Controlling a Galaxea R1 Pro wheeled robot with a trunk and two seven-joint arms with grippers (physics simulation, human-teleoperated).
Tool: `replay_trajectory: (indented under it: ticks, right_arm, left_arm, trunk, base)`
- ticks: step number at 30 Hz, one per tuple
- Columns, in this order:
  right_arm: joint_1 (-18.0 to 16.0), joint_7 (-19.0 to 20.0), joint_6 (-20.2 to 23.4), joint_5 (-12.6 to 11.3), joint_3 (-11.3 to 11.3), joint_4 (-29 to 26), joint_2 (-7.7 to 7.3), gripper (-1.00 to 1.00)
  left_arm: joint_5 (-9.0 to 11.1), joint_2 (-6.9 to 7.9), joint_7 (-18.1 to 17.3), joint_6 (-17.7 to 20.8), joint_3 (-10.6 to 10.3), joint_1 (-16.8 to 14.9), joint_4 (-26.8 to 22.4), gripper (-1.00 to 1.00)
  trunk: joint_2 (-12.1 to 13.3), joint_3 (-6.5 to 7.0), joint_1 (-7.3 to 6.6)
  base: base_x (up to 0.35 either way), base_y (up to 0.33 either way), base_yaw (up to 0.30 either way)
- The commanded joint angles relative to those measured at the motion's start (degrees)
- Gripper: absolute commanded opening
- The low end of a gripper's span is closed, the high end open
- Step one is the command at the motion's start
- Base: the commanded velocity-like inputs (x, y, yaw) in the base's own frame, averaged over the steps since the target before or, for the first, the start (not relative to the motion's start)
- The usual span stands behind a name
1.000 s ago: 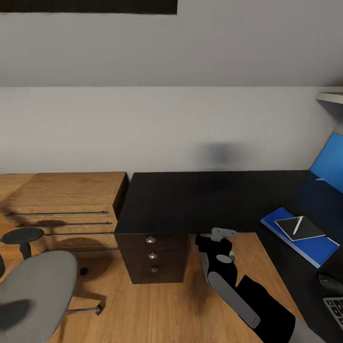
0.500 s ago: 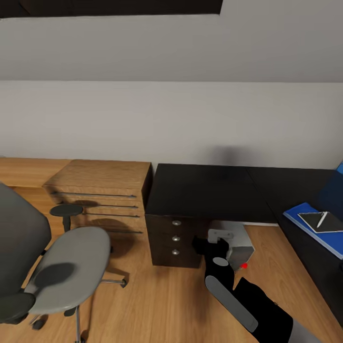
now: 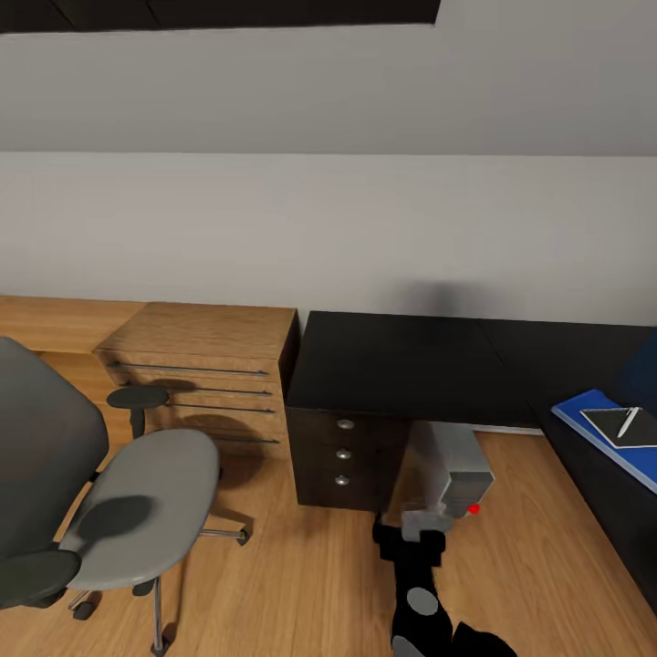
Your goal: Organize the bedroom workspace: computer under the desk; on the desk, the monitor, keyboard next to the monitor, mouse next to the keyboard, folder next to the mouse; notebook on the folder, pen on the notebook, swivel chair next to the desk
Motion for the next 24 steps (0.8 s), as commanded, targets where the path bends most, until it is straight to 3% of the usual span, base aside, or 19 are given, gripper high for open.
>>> replay_trajectory:
  ticks: [1, 3, 4, 7, 9, 14, 24]
  right_arm:
    - [1.91, -0.38, -2.07, 0.93, 1.89, 0.63, -0.45, 1.0]
    - [3.73, -0.39, -4.57, 1.61, 3.31, 1.25, -0.82, 1.0]
    - [5.9, -0.41, -8.62, 2.26, 4.87, 2.38, -1.4, 1.0]
    - [7.29, -0.45, -12.63, 2.76, 6.17, 3.49, -2.09, 1.0]
    - [8.67, -0.4, -19.38, 3.24, 10.65, 8.01, -3.28, 1.0]
    - [8.88, -0.35, -22.14, 3.17, 12.01, 11.89, -3.49, 1.0]
    - [8.94, 0.04, -27.23, 2.62, 12.47, 20.81, -3.01, 1.0]
  left_arm:
    - [0.17, 0.06, 0.42, 0.29, -0.18, 0.0, -0.15, 1.0]
    - [0.17, 0.05, 0.42, 0.29, -0.18, 0.0, -0.15, 1.0]
    - [0.17, 0.08, 0.42, 0.29, -0.18, 0.0, -0.15, 1.0]
    - [0.17, 0.1, 0.42, 0.27, -0.18, 0.0, -0.15, 1.0]
    - [0.17, 0.12, 0.42, 0.21, -0.18, 0.0, -0.15, 1.0]
    - [0.17, 0.12, 0.42, 0.2, -0.18, 0.0, -0.15, 1.0]
    - [0.23, 0.12, 0.4, -2.51, -0.06, 0.0, -0.15, 1.0]
  trunk:
    - [-0.04, -0.05, 0.01]
    - [-0.04, -0.05, 0.01]
    - [-0.04, -0.05, 0.01]
    - [-0.04, -0.05, 0.01]
    - [-0.04, -0.05, 0.01]
    - [-0.04, -0.05, 0.01]
    - [-0.04, -0.05, 0.01]
  base:
    - [-0.001, 0.001, 0.002]
    - [-0.001, 0.0, 0.001]
    - [0.0, 0.0, 0.0]
    - [0.0, 0.0, 0.0]
    - [0.0, 0.0, 0.0]
    - [0.0, 0.0, 0.0]
    - [0.0, 0.0, 0.0]
